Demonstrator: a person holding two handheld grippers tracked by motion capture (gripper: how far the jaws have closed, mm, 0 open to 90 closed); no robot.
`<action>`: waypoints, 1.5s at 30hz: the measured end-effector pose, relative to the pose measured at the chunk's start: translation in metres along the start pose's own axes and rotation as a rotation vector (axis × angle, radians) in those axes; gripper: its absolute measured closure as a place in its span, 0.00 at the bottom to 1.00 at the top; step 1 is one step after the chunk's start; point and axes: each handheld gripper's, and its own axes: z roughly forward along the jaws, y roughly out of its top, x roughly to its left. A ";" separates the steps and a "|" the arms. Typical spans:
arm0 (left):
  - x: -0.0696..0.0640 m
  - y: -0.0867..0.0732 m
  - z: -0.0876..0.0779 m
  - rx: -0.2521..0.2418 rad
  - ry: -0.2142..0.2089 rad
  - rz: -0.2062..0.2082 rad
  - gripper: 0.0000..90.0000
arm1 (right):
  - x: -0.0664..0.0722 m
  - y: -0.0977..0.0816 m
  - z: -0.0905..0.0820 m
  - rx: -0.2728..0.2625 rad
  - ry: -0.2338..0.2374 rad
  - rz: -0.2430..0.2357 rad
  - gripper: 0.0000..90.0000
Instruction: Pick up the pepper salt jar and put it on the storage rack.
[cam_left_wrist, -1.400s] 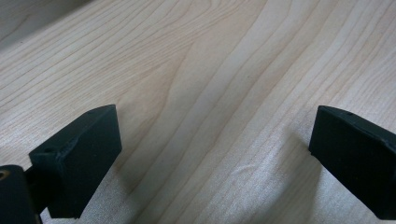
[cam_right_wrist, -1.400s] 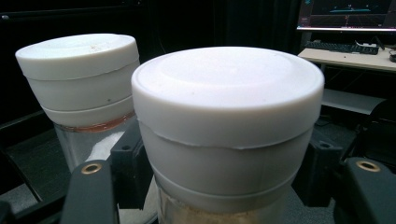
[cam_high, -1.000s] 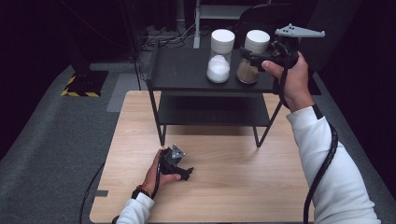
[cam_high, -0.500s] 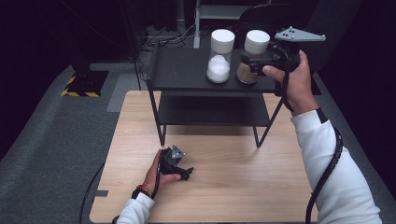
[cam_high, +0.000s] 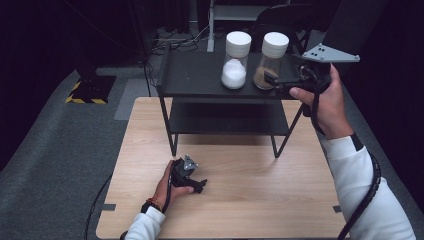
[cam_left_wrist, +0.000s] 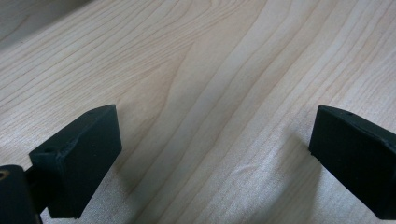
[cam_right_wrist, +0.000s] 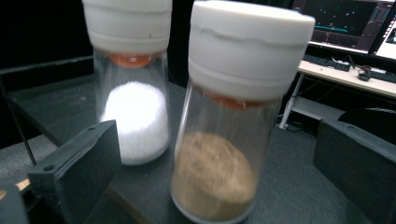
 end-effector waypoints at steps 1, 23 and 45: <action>0.000 0.000 0.000 0.000 0.001 0.000 0.03 | 0.001 -0.002 -0.002 0.004 -0.003 -0.003 0.01; 0.000 0.000 0.000 0.001 0.002 0.001 0.03 | 0.006 -0.059 -0.031 0.024 0.010 -0.045 0.01; 0.000 0.000 0.000 0.001 0.001 0.000 0.03 | 0.011 -0.127 -0.031 0.107 0.046 -0.027 0.01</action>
